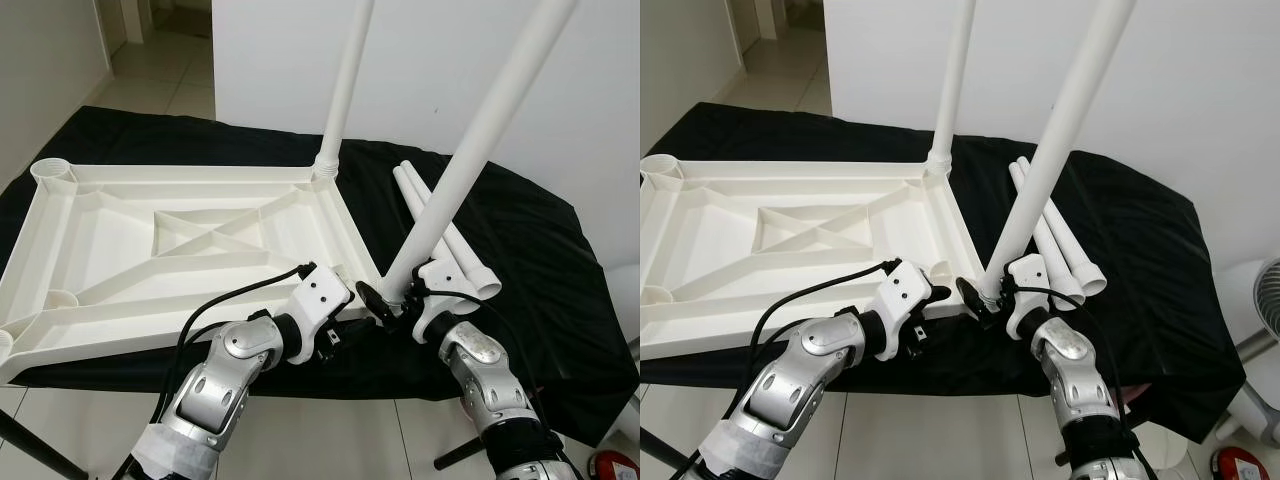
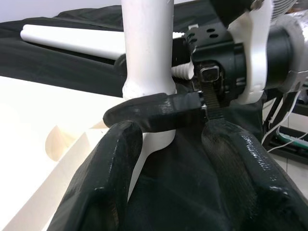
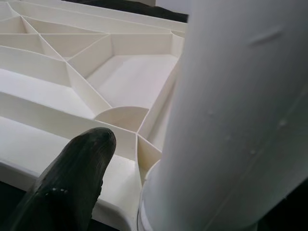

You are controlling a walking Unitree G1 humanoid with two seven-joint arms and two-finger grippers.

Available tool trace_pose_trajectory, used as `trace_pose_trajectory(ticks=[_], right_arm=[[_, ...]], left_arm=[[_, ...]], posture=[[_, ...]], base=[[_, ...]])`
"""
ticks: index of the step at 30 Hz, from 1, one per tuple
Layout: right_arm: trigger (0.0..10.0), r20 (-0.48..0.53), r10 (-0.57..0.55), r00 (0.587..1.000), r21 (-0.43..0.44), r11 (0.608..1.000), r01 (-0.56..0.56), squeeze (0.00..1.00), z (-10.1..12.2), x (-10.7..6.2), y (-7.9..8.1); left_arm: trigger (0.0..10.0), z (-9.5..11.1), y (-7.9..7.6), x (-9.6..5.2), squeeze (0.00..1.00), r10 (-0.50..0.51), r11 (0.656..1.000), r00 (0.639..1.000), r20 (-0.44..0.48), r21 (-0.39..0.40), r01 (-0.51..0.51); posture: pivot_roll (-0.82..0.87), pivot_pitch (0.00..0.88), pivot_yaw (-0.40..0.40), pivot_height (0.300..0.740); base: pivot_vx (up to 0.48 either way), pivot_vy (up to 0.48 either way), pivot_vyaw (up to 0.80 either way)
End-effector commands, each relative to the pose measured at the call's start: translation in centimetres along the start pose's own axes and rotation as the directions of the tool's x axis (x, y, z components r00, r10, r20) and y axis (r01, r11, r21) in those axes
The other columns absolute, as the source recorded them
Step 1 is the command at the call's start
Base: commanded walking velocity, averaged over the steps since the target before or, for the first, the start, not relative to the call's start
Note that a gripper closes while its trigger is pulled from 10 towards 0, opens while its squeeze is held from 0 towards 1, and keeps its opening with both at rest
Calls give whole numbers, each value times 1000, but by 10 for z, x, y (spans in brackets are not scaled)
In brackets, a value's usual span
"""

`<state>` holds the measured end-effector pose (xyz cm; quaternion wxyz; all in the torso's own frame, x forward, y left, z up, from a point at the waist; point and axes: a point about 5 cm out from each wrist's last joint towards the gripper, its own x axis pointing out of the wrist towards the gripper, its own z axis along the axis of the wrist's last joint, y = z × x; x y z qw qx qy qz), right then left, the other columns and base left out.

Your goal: Building children table

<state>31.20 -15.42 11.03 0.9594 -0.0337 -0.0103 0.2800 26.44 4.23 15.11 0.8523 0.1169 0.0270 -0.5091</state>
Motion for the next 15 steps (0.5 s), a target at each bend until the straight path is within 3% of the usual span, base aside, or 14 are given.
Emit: trace_pose_trajectory(ticks=[1, 6, 7, 8, 9, 10, 12, 13, 15], right_arm=[[10000, -22, 1, 1000, -24, 1000, -1, 0, -3, -1, -6], [9922, -34, 14, 999, -33, 999, -15, 0, -5, 5, -7], [8863, -35, 23, 999, -38, 999, -24, 0, -6, 9, -6], [4745, -35, 30, 999, -38, 999, -31, 0, -6, 11, -6], [4745, -35, 30, 999, -38, 999, -31, 0, -6, 11, -6], [3333, -33, 35, 999, -37, 999, -37, 0, -6, 13, -5], [3333, -30, 40, 999, -36, 999, -41, 0, -6, 14, -5], [0, -27, 43, 999, -35, 998, -44, 0, -6, 15, -5], [0, -27, 43, 999, -35, 998, -44, 0, -6, 15, -5]], left_arm=[[10000, 1, 1, 4, 0, 34, 999, 999, -2, 13, -34], [10000, 1, 1, 4, 0, 35, 999, 999, -4, 16, -35], [10000, 1, 1, 4, 0, 36, 999, 999, -5, 18, -36], [10000, 1, 2, 3, 0, 38, 999, 999, -5, 18, -38], [10000, 1, 2, 3, 0, 38, 999, 999, -5, 18, -38], [10000, 1, 2, 3, 0, 40, 999, 999, -5, 18, -40], [10000, 1, 2, 3, 0, 42, 999, 999, -5, 18, -41], [10000, 2, 1, 3, 0, 42, 999, 999, -5, 17, -42], [10000, 2, 1, 3, 0, 42, 999, 999, -5, 17, -42]], posture=[[30, 0, -131, 740], [34, 0, -131, 740], [34, 0, -131, 740], [40, 0, -135, 740], [40, 0, -135, 740], [40, 0, -135, 740], [42, 0, -136, 740], [42, 0, -136, 740], [42, 0, -136, 740]], base=[[0, 0, 0], [0, 0, 0], [0, 0, 0], [0, 0, 0], [0, 0, 0], [0, 0, 0], [0, 0, 0], [0, 0, 0], [0, 0, 0]])
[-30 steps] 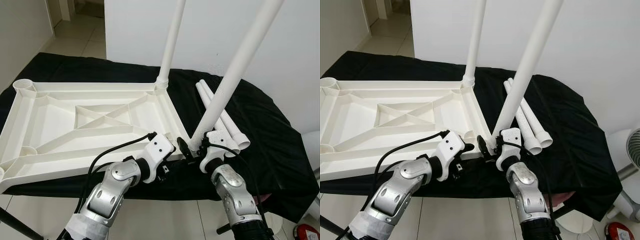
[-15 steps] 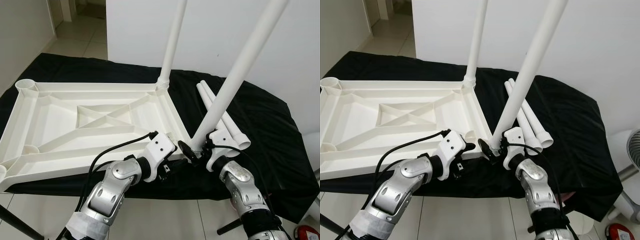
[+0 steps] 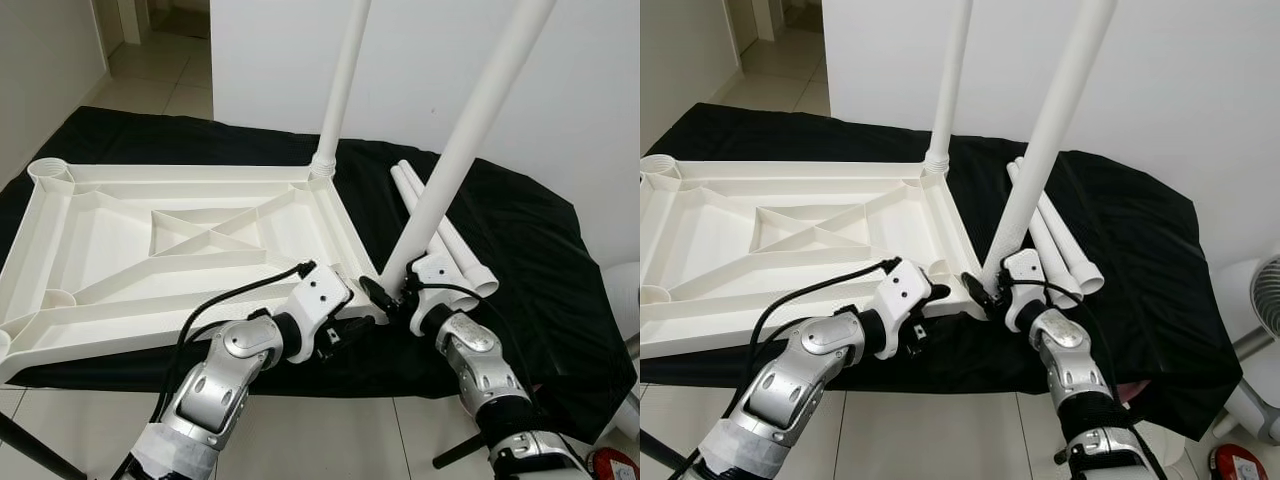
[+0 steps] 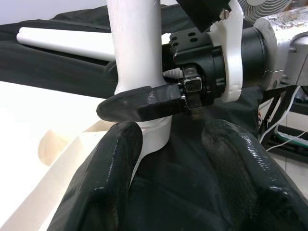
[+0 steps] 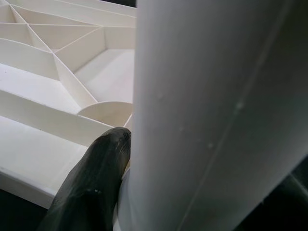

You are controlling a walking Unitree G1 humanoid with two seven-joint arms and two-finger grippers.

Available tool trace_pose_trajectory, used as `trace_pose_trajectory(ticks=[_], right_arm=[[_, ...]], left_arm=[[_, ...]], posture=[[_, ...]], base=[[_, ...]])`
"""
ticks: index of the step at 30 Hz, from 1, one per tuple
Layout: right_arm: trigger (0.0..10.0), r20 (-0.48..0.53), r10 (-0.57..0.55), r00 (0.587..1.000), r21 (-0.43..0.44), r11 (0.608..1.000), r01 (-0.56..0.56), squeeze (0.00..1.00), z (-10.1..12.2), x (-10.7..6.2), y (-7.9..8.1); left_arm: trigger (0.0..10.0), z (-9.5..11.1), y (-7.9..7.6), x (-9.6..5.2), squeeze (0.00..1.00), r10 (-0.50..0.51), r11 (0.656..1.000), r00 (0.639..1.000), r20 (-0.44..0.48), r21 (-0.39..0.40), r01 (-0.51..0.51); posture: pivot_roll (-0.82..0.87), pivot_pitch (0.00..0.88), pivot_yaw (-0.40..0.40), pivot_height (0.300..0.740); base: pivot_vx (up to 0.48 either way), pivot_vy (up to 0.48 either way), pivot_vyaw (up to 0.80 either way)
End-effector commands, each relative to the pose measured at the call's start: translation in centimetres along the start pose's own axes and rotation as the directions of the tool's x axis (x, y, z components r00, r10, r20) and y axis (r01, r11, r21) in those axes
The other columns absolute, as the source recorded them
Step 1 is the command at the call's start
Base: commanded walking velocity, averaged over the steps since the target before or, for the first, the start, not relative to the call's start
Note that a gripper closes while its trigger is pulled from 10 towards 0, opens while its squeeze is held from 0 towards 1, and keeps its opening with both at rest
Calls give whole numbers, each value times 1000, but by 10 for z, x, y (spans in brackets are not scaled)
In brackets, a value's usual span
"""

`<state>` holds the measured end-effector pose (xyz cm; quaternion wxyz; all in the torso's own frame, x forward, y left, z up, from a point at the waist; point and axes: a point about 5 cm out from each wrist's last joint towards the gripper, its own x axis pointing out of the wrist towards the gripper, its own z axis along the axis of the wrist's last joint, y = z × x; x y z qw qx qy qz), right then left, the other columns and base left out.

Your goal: Building children table

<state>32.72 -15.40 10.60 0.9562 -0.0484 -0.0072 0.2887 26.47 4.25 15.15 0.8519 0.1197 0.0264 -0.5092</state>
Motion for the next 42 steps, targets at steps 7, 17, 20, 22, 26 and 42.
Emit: trace_pose_trajectory(ticks=[7, 17, 20, 22, 26, 42], right_arm=[[0, -18, 40, 999, -4, 999, -40, 0, -7, 0, 4], [10000, -65, -72, 995, 52, 996, 75, 0, -18, -5, 8], [10000, -94, -116, 989, 46, 992, 121, 0, -22, -5, 12], [10000, -133, -252, 959, 103, 958, 266, 0, -26, -6, 13], [10000, -150, -309, 939, 121, 937, 327, 0, -26, -7, 13], [10000, -197, -542, 817, 228, 785, 576, 0, -12, -8, 44]], left_arm=[[10000, 0, -1, 2, 0, 48, 999, 999, -8, 6, -48], [10000, 0, -1, 2, 0, 52, 999, 999, -7, -1, -52], [10000, 0, -2, 1, 0, 51, 999, 999, -6, -1, -51], [10000, -1, -2, 2, 0, 48, 999, 999, -8, -1, -48], [10000, -1, -3, 2, 0, 46, 999, 999, -9, -2, -46], [10000, -3, -7, 2, 0, 35, 999, 999, -19, 1, -35]], posture=[[38, 0, -143, 740], [35, 0, -148, 740], [34, 0, -148, 740], [31, 0, -146, 740], [30, 0, -145, 740], [24, 0, -144, 740]], base=[[0, 0, 0], [0, 0, 0], [0, 0, 0], [0, 0, 0], [0, 0, 0], [0, 0, 0]])
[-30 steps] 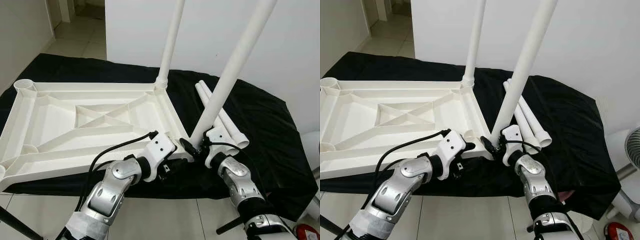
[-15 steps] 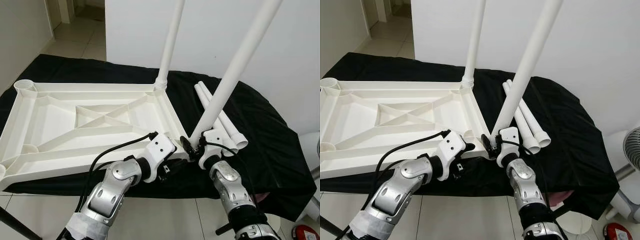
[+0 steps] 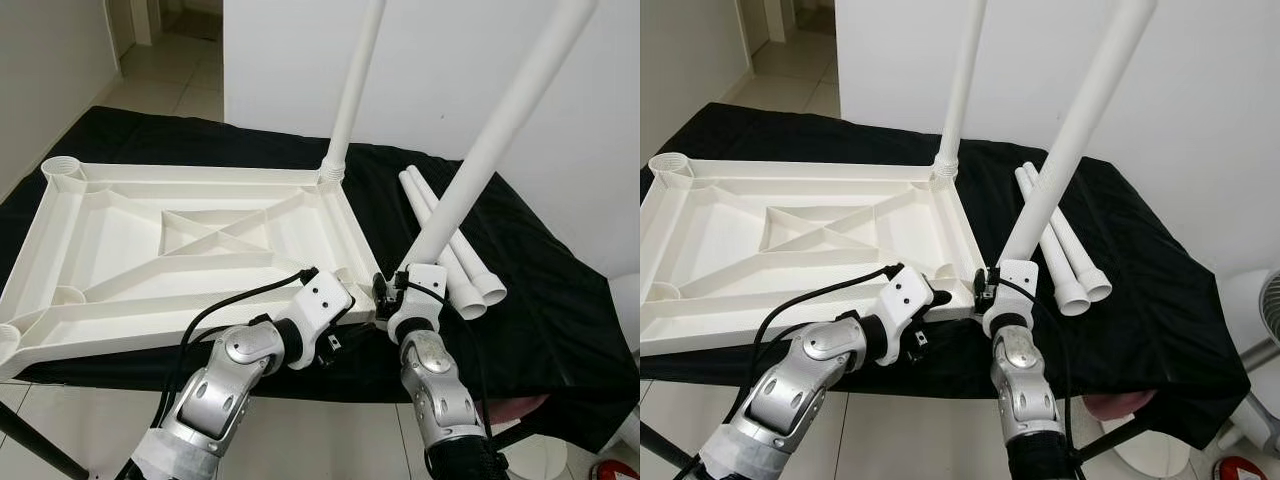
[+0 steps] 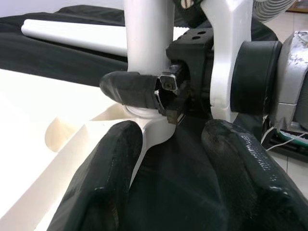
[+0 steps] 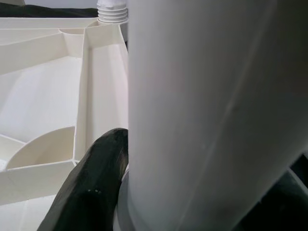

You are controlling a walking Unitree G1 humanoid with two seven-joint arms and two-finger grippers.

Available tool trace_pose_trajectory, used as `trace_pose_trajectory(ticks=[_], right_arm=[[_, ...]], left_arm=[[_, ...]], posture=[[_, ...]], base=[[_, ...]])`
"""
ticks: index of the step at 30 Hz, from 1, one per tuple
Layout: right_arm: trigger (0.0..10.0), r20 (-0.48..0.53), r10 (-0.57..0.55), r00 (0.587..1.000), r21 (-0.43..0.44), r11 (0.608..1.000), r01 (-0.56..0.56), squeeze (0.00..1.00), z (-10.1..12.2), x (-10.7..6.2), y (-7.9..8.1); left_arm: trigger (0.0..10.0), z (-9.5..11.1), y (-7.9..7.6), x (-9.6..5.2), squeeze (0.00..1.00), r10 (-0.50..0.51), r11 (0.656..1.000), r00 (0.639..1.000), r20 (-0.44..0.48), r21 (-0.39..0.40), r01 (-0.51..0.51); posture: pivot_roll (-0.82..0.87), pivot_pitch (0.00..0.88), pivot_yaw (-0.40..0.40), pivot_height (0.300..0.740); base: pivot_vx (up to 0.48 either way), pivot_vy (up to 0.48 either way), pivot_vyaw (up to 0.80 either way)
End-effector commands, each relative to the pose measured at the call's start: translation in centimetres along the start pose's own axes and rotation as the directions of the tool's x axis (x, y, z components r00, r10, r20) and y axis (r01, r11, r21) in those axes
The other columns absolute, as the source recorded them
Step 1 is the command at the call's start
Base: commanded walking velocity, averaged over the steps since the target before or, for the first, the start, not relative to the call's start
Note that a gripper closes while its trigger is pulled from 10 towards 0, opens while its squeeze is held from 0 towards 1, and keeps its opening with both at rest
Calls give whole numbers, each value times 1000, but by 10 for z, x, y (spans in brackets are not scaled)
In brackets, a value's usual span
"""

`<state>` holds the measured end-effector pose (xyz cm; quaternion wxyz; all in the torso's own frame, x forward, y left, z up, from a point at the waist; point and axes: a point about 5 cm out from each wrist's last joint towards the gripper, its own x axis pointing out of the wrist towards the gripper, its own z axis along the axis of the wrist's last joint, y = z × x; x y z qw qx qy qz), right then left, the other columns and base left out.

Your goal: Building children table

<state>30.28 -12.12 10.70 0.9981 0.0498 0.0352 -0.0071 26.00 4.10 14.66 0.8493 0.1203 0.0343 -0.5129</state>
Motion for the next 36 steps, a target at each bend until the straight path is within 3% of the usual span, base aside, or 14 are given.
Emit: trace_pose_trajectory(ticks=[1, 7, 8, 9, 10, 19, 26, 27, 30, 36], right_arm=[[10000, -76, -9, 997, 46, 999, 12, 0, -15, -4, -4], [10000, -75, -18, 997, 28, 999, 20, 0, -12, -2, -6], [10000, -71, -11, 997, 37, 999, 13, 424, -10, -3, -5], [10000, -71, -11, 997, 37, 999, 13, 424, -10, -3, -5], [10000, -63, 4, 998, 38, 999, -2, 1000, -9, -3, -3], [10000, -29, 67, 997, 40, 997, -66, 1000, -2, -3, -1], [10000, -20, 137, 990, -9, 990, -137, 1000, 0, 2, -13], [10000, -19, 176, 984, -21, 984, -176, 0, 1, 2, -14], [10000, -17, 221, 975, -37, 974, -221, 0, 1, 2, -15], [10000, -28, 424, 905, -160, 892, -423, 0, 5, 7, -25]], left_arm=[[10000, 1, -1, 2, 0, 45, 999, 999, -5, 7, -45], [10000, 2, 0, 2, 0, 47, 999, 999, -4, 10, -47], [10000, 2, 0, 2, 0, 48, 999, 999, -4, 11, -48], [10000, 2, 0, 2, 0, 48, 999, 999, -4, 11, -48], [10000, 2, 0, 2, 0, 50, 999, 999, -5, 12, -50], [10000, 2, 1, 2, 0, 52, 999, 999, -5, 16, -52], [10000, 2, 1, 2, 0, 51, 998, 999, -7, 24, -51], [10000, 2, 1, 3, 0, 51, 998, 999, -7, 25, -51], [10000, 2, 1, 3, 0, 52, 998, 999, -7, 26, -52], [10000, 3, 2, 3, 0, 49, 998, 999, -8, 33, -48]], posture=[[24, 0, -144, 740], [28, 0, -147, 740], [32, 0, -148, 740], [32, 0, -148, 740], [32, 0, -148, 740], [31, 0, -146, 740], [30, 0, -147, 740], [30, 0, -146, 740], [31, 0, -146, 740], [31, 0, -143, 740]], base=[[0, 0, 0], [0, 0, 0], [0, 0, 0], [0, 0, 0], [0, 0, 0], [0, 0, 0], [0, 0, 0], [0, 0, 0], [0, 0, 0], [0, 0, 0]])
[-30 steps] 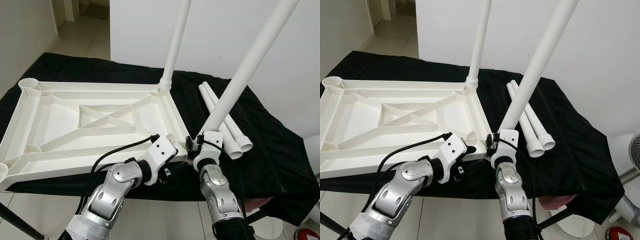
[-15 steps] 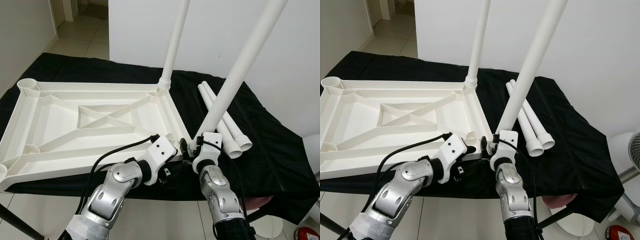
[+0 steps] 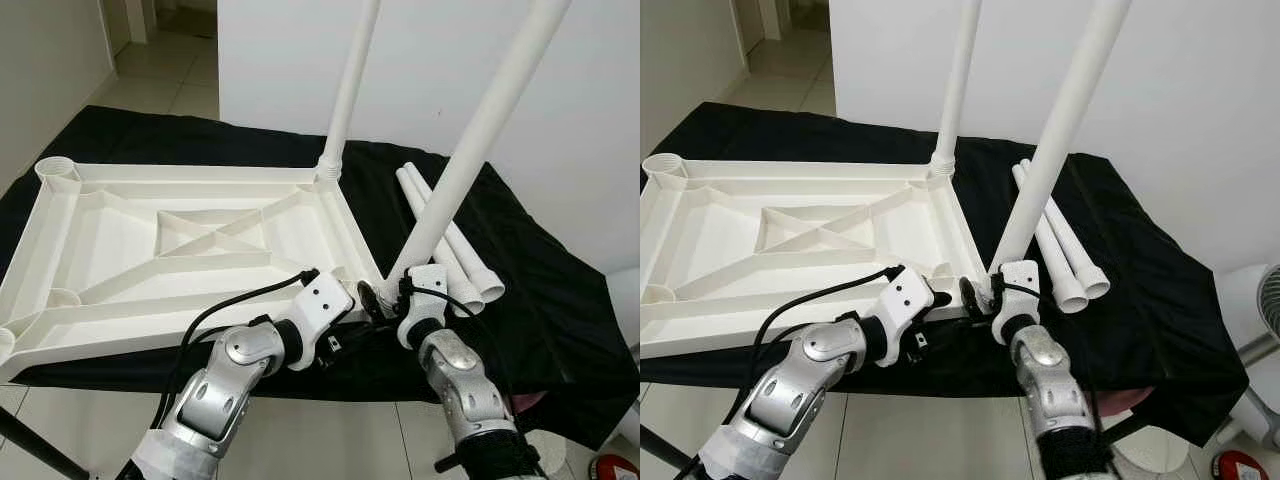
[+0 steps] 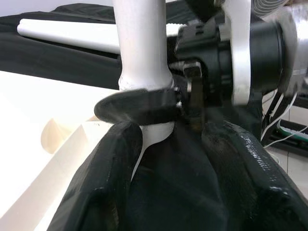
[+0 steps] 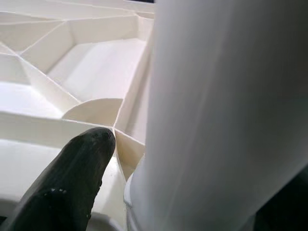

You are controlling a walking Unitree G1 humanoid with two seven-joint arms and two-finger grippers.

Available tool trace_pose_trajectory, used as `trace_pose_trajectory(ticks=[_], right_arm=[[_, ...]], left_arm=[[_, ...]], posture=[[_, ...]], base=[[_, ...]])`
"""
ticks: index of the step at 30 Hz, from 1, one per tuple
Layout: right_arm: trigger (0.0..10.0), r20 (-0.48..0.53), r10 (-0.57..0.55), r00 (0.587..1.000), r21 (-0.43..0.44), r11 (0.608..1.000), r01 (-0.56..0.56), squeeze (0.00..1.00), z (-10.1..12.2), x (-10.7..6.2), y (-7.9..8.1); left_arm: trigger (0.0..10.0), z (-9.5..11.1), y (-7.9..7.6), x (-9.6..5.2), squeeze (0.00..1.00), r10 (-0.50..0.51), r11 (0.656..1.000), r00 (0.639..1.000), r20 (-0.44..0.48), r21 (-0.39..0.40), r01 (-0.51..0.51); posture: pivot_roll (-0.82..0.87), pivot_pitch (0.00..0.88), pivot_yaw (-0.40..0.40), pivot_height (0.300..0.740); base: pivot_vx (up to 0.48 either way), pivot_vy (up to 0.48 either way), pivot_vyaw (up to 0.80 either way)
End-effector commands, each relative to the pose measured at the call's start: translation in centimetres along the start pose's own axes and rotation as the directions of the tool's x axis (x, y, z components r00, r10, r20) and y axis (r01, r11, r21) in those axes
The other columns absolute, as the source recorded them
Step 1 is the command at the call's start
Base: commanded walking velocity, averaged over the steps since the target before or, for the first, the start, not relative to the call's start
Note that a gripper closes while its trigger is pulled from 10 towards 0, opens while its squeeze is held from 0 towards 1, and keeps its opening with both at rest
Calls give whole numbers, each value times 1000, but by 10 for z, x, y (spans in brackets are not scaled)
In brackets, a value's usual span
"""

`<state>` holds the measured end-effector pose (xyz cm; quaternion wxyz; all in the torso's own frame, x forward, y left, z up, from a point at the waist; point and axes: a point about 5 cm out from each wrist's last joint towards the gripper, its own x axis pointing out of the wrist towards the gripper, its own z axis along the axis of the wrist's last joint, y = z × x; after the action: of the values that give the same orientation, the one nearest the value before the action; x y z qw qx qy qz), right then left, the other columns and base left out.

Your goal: Building children table

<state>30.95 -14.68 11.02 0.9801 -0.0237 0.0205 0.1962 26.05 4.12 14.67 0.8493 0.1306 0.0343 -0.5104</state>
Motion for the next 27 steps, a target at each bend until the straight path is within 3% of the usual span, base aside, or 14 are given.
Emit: trace_pose_trajectory(ticks=[1, 6, 15, 17, 22, 23, 24, 25, 26, 27], right_arm=[[10000, 1, 34, 999, -4, 999, -34, 0, -1, 0, 0], [10000, 7, 106, 994, -57, 993, -106, 0, -1, 4, -4], [10000, 7, 179, 984, -77, 981, -178, 0, -1, 10, -8], [8392, 7, 201, 980, -80, 977, -200, 0, -1, 14, -9], [7922, -3, 200, 980, -93, 975, -199, 0, -2, 20, -12], [6157, -4, 200, 980, -90, 976, -200, 0, -3, 21, -12], [6157, -4, 200, 980, -90, 976, -200, 0, -3, 21, -12], [4353, -6, 204, 979, -89, 975, -203, 0, -4, 23, -12], [3490, -7, 206, 978, -86, 975, -206, 0, -5, 23, -12], [3490, -9, 208, 978, -84, 974, -208, 0, -6, 24, -12]], left_arm=[[10000, 3, 1, 3, 0, 44, 999, 999, 2, 15, -44], [10000, 1, 0, 4, 0, 36, 999, 999, -2, 15, -35], [10000, 0, -2, 4, 0, 28, 999, 1000, -8, 17, -27], [10000, 0, -2, 4, 0, 27, 999, 1000, -8, 17, -27], [10000, 0, -2, 4, 0, 29, 999, 1000, -8, 20, -29], [10000, 1, -2, 4, 0, 30, 999, 1000, -8, 20, -30], [10000, 1, -2, 4, 0, 30, 999, 1000, -8, 20, -30], [10000, 1, -2, 4, 0, 30, 999, 1000, -7, 20, -30], [10000, 1, -2, 3, 0, 31, 999, 999, -8, 21, -31], [10000, 1, -3, 3, 0, 31, 999, 999, -8, 21, -31]], posture=[[31, 0, -143, 740], [33, 0, -141, 740], [40, 0, -140, 740], [44, 0, -140, 740], [48, 0, -141, 740], [49, 0, -141, 740], [49, 0, -141, 740], [50, 0, -142, 740], [50, 0, -142, 740], [51, 0, -144, 740]], base=[[0, 0, 0], [0, 0, 0], [0, 0, 0], [0, 0, 0], [0, 0, 0], [0, 0, 0], [0, 0, 0], [0, 0, 0], [0, 0, 0], [0, 0, 0]])
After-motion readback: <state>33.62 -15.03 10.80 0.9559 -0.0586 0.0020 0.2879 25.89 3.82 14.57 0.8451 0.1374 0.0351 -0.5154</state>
